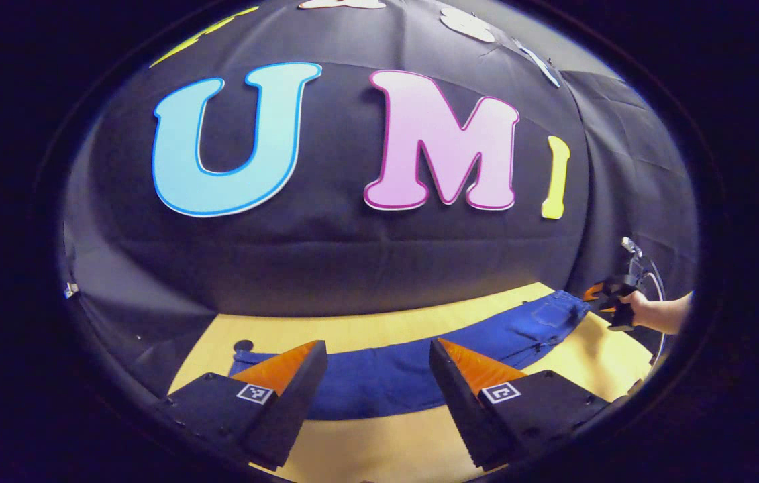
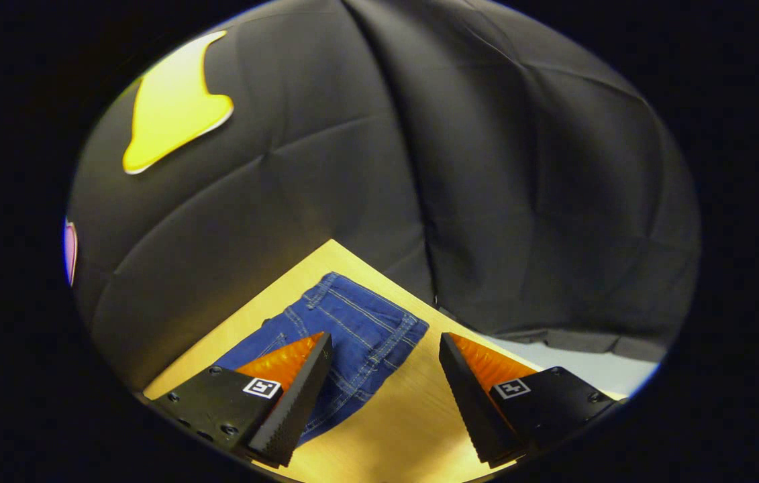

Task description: Grasp the waist and the cuffs of the jeans and fold them to make the two legs overlap; first hold the waist and fold one-third of the jeans toward the cuffs, then hold the cuffs and fold the remaining one-third in the same direction to finish folding.

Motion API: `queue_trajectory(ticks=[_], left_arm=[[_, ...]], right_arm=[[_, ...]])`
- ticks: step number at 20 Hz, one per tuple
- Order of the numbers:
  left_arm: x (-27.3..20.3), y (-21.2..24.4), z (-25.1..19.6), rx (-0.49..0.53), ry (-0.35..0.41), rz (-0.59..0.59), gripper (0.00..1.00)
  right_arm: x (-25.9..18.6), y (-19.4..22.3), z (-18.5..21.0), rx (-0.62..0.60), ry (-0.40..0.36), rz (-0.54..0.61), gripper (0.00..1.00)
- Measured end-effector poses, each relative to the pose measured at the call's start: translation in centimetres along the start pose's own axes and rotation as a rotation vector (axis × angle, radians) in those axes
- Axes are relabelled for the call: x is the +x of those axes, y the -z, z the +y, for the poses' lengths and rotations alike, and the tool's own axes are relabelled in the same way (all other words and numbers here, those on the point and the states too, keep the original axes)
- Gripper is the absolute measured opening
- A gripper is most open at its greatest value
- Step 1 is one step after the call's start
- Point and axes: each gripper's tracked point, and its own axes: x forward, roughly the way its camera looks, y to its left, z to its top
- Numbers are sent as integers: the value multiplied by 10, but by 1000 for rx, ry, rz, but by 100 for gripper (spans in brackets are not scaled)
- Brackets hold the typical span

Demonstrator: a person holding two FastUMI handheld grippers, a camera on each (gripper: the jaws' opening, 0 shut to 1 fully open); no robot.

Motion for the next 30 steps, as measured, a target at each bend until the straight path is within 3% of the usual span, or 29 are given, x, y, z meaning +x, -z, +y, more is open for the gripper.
queue_trajectory(ticks=[5,9,13,14,19,21,22,26,30], left_arm=[[13,6,-38,66,101,23,96],[20,2,-58,-51,143,-4,96],[22,12,-60,-63,141,27,96],[21,13,-61,-69,142,32,96],[23,23,-62,-77,135,60,97],[25,28,-66,-78,143,67,97],[26,33,-66,-79,144,75,96],[28,47,-72,-90,158,100,97],[20,54,-75,-97,160,102,97]], right_arm=[[5,2,-1,57,6,16,98],[4,-9,-2,43,-16,-36,96],[6,-14,7,53,-48,-76,94],[7,-5,14,90,-67,-37,100],[8,-8,33,230,-177,2,30],[3,-11,34,251,-192,-9,16],[6,-15,32,223,-185,-40,4],[-3,-28,36,49,-245,-141,5],[-30,-50,36,23,-300,-192,5]])
